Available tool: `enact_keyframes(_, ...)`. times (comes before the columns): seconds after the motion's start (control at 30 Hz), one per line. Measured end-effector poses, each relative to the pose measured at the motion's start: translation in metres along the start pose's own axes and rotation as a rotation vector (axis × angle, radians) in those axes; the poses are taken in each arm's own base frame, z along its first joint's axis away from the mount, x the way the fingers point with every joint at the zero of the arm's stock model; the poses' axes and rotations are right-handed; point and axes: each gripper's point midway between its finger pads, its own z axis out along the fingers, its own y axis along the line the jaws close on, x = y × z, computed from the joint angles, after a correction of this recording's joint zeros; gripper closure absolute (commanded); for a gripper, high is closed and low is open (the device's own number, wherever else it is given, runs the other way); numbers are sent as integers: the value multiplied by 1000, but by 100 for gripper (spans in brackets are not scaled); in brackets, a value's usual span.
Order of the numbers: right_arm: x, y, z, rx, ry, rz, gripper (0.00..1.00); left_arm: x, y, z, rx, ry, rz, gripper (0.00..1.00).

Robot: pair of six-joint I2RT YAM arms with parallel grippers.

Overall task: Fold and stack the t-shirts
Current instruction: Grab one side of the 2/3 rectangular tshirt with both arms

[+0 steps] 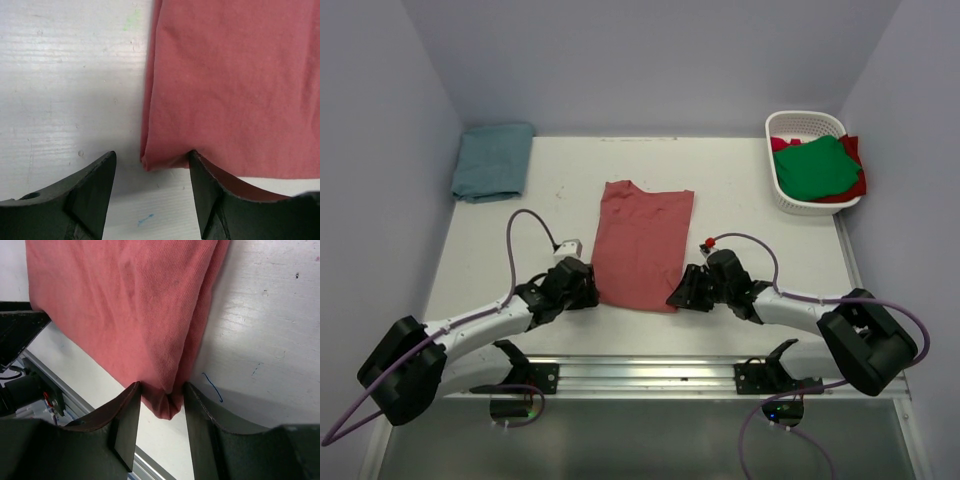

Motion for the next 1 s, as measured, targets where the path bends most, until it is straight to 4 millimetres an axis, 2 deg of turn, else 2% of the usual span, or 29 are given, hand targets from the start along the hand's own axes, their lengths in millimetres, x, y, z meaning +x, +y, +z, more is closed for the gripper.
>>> enact_keyframes(0.07,1,-1,0,3,2,0,62,-4,-2,4,0,-13,10,40)
enact_keyframes(0.13,2,-3,0,13,7,1,65,-6,-6,9,13,-20,27,49)
enact_keyframes(0.17,2,-4,0,16,7,1,72,-8,-10,12,27,-22,34,53)
enact_keyframes(0.23,4,-7,-1,30,12,1,82,-10,-21,17,69,-25,41,72)
enact_keyframes(0.27,5,-9,-1,39,14,3,92,-10,-27,21,95,-21,44,81)
enact_keyframes(0.3,5,-11,-1,48,13,1,95,-10,-34,24,125,-19,44,97)
enact_keyframes(0.33,6,-12,-1,54,15,1,98,-9,-40,27,151,-14,40,100)
enact_keyframes(0.47,6,-13,-1,60,15,1,100,-8,-61,32,255,-5,39,100)
enact_keyframes(0.6,9,-17,-8,80,21,-11,100,3,-64,23,318,24,38,100)
enact_keyframes(0.77,15,-21,-30,116,23,-37,100,36,-60,-10,370,106,66,100)
enact_keyframes(1.0,15,-9,-71,107,-3,-91,100,71,-79,-58,505,210,58,100)
